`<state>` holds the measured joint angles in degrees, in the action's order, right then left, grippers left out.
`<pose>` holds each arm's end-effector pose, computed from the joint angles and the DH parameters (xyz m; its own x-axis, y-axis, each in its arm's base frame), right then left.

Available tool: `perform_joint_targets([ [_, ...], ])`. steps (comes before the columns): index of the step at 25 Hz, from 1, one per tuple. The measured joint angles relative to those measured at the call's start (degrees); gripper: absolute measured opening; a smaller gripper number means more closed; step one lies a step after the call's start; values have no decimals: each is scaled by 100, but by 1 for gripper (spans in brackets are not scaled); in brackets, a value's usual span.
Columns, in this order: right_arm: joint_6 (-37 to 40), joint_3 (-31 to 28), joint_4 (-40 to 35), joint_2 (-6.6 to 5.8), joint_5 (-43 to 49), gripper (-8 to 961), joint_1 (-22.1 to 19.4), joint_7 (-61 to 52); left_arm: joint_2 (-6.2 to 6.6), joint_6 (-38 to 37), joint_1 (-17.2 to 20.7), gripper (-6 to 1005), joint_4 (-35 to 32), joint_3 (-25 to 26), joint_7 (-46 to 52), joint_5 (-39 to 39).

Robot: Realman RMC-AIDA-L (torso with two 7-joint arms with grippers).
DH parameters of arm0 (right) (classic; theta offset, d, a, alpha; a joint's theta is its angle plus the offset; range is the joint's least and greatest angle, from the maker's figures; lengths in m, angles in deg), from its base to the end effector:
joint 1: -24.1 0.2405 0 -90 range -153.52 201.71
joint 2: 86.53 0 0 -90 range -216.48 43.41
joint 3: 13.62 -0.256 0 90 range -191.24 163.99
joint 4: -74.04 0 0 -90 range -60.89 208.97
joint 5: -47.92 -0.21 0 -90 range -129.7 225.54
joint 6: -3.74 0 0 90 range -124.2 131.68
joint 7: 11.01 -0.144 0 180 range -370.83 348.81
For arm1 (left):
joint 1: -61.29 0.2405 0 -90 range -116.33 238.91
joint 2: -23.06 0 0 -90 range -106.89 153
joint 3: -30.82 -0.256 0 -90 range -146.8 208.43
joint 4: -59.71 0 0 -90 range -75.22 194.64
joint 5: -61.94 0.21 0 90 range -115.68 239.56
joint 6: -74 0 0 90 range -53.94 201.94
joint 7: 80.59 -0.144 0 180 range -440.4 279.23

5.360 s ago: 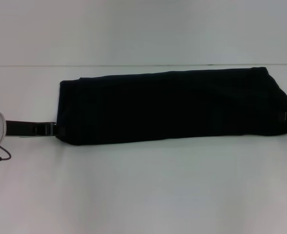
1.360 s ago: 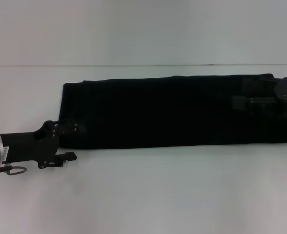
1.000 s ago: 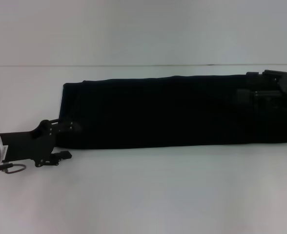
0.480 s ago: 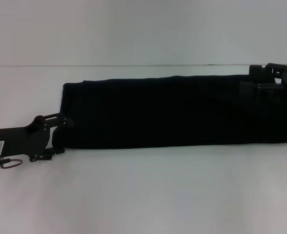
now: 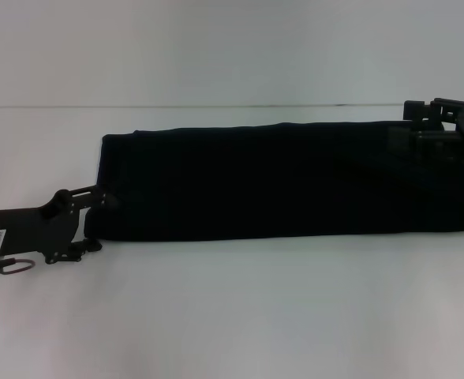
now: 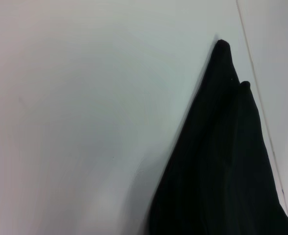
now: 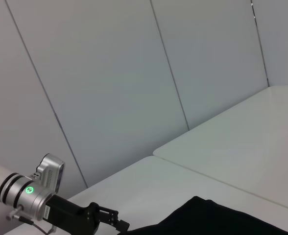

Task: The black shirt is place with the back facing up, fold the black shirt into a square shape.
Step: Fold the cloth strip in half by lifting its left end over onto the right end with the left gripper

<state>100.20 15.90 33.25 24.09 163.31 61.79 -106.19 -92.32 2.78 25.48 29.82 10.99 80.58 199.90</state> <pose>0.2367 0.3750 0.0902 0.7181 -0.3834 -0.5807 -0.5436 -0.8301 -0.1241 -0.3315 0.3618 0.0199 -0.4905 0.7425 0.4561 0.8712 0.4057 0.2764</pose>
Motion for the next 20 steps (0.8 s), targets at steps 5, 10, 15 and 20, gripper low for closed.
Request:
perform_joint_targets([
  [5, -6, -37, 0, 0, -9, 945, -19, 0, 7, 135, -14, 878, 9, -10, -23, 3],
  [10, 2, -89, 0, 0, -9, 945, -25, -1, 7, 237, -23, 878, 29, -27, -58, 3],
  [15, -9, -113, 0, 7, -9, 944, -26, 0, 3, 355, -39, 872, 35, -52, -122, -32],
  [20, -18, -120, 0, 9, -9, 944, -26, 0, 1, 388, -76, 860, 53, -52, -191, -44],
])
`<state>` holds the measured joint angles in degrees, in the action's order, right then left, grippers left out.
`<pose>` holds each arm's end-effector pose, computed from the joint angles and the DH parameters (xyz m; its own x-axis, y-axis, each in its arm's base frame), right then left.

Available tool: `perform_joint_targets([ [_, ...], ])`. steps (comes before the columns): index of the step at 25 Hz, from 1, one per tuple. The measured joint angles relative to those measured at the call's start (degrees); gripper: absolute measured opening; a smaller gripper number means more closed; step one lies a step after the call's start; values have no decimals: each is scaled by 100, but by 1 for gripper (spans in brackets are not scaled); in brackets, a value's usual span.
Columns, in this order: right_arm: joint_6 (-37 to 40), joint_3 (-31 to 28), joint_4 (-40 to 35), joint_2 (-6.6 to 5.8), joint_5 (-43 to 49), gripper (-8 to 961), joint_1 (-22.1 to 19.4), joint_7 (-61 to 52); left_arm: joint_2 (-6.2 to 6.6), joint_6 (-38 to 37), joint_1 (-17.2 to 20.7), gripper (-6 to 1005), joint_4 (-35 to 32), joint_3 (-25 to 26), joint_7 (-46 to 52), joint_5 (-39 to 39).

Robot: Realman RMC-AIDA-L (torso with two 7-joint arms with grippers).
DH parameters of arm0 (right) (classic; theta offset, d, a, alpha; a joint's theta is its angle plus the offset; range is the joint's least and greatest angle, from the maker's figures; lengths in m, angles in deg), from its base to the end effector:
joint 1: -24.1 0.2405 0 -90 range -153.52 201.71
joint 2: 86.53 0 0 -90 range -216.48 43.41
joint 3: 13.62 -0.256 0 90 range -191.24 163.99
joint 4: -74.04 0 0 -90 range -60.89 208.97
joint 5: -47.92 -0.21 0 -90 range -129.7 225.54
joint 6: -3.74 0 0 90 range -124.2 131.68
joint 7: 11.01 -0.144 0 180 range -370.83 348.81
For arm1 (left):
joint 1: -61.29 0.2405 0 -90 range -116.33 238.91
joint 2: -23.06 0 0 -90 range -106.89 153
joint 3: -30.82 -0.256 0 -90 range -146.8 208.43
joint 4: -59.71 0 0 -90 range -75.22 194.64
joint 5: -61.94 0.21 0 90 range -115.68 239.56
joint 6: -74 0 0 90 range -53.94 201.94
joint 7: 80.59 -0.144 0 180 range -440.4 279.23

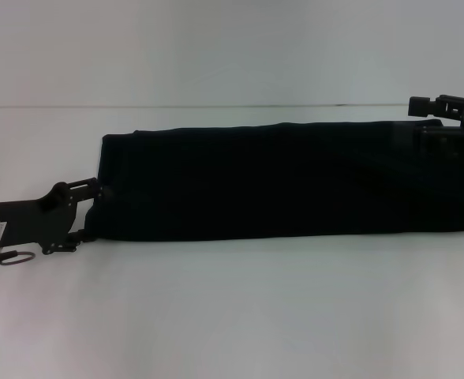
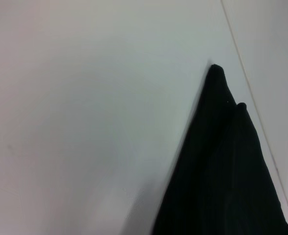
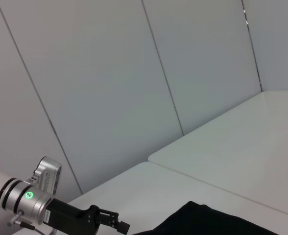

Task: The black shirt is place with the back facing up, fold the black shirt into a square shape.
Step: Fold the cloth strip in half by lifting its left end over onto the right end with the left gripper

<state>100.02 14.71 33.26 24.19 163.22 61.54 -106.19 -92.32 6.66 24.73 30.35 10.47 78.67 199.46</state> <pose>0.2392 0.3748 0.0926 0.7051 -0.3825 -0.5971 -0.5562 -0.8207 -0.1310 -0.3329 0.3710 0.0207 -0.4539 0.7312 0.5093 0.8909 0.3829 0.2443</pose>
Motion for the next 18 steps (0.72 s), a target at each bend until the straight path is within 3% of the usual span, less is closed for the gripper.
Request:
perform_joint_targets([
  [18, -27, -4, 0, 9, 1, 944, 4, 8, 23, -36, -163, 816, 158, -17, -415, 21],
])
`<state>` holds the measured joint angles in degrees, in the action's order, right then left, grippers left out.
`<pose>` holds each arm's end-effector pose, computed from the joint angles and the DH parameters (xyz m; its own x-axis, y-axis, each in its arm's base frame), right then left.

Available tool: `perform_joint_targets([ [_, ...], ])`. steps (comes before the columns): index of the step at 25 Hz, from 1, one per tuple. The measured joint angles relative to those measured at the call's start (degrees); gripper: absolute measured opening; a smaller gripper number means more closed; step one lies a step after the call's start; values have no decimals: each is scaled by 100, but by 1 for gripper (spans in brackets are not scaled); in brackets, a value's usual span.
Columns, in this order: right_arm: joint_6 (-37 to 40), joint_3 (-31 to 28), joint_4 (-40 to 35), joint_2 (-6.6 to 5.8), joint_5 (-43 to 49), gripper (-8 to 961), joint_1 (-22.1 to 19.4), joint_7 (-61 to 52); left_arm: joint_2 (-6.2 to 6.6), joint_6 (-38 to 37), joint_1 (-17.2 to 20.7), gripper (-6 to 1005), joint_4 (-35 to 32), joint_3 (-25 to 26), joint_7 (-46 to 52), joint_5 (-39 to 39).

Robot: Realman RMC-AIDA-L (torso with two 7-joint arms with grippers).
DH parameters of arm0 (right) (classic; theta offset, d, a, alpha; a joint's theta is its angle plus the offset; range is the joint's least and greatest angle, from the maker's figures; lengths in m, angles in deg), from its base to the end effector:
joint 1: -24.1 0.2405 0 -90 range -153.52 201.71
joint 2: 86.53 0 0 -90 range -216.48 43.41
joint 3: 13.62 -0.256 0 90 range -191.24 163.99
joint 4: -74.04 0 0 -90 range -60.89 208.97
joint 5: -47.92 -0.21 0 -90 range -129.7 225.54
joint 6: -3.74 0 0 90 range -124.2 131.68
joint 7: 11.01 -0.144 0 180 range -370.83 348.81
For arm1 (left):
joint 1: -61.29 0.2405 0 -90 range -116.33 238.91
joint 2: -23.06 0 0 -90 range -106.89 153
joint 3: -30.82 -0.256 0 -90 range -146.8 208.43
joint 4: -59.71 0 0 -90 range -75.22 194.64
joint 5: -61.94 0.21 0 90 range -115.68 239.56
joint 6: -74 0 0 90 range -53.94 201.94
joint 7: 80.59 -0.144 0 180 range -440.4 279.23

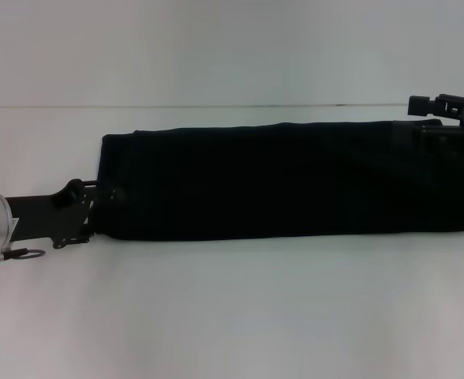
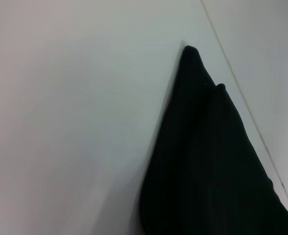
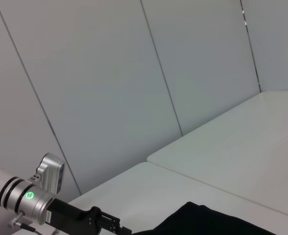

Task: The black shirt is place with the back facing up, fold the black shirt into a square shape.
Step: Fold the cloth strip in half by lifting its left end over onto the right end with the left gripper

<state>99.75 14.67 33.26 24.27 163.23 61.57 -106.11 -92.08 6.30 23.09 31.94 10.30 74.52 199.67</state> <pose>0.2392 0.3753 0.0923 0.7049 -0.3813 -0.5981 -0.5572 -0.8194 -0.1344 -0.3225 0.3766 0.0149 -0.3775 0.7790 0.5006 0.9260 0.3126 0.2119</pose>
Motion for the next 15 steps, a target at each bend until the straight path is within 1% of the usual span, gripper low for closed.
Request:
perform_joint_targets([
  [5, -2, 0, 0, -5, 0, 944, -20, 5, 8, 8, -3, 607, 1, -14, -133, 10],
  [15, -4, 0, 0, -9, 0, 944, -37, 9, 9, 32, -1, 410, -15, -59, -146, 26],
])
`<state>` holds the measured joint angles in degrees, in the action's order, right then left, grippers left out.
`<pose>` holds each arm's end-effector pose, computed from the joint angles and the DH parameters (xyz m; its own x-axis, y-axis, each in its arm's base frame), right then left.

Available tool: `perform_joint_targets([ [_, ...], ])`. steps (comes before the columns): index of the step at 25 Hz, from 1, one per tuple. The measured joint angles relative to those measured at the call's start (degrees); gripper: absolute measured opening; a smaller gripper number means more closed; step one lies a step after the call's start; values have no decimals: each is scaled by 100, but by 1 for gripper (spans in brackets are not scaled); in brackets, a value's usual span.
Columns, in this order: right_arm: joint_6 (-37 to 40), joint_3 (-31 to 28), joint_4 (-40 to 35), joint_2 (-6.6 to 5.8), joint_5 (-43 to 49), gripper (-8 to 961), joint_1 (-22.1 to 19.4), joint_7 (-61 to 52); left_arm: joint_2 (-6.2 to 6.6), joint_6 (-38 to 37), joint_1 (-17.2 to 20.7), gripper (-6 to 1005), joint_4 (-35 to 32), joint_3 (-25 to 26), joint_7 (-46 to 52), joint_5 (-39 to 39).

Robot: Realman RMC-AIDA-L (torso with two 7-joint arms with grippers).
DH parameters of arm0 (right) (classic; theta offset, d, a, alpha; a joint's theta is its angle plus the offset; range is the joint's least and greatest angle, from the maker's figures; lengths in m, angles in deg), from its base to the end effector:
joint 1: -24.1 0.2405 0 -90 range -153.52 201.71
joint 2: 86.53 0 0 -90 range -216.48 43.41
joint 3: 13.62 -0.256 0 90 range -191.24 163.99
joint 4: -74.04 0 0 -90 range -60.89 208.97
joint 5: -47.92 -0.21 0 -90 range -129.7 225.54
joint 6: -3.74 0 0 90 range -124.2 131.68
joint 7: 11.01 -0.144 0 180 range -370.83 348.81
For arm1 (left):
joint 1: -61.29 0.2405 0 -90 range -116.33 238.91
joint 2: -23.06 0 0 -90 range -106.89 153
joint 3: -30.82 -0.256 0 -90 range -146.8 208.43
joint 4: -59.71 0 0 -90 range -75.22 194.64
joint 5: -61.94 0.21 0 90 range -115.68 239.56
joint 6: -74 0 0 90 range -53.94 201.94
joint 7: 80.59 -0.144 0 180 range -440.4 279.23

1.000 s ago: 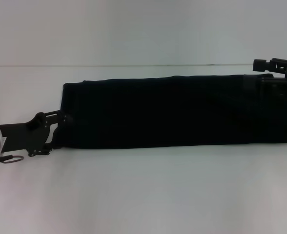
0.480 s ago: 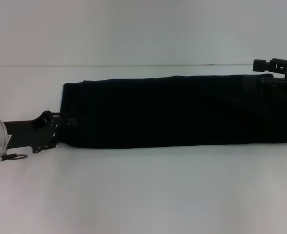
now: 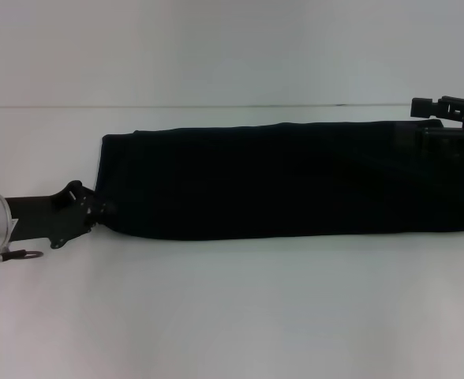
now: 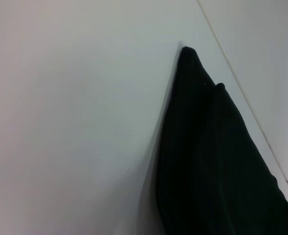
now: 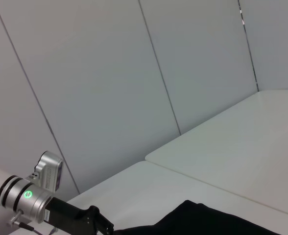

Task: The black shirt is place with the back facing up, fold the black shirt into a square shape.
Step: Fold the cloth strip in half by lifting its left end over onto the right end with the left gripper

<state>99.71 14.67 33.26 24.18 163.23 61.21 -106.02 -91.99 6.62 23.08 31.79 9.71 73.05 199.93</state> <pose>0.2418 0.3741 0.0929 0.7041 -0.3838 -0.5974 -0.5614 -0.8161 -0.1374 -0.3233 0.3771 0.0155 -0.3434 0.7898 0.5083 0.9392 0.2903 0.1834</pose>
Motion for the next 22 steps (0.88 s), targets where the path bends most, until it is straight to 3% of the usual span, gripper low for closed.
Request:
perform_joint_targets([
  [7, -10, 0, 21, 6, 0, 944, -2, 10, 0, 0, 28, 154, -1, 1, -73, 11],
  [9, -18, -5, 29, 7, 0, 944, -2, -1, 0, -4, 42, 24, -2, 15, -138, 13],
  [17, -147, -37, 63, 82, -56, 945, -2, -15, 0, -118, 172, 23, -85, 118, -607, -26],
  [22, -295, -47, 169, 134, -98, 944, 74, -22, 0, -364, 499, 23, -489, 167, -767, -11],
])
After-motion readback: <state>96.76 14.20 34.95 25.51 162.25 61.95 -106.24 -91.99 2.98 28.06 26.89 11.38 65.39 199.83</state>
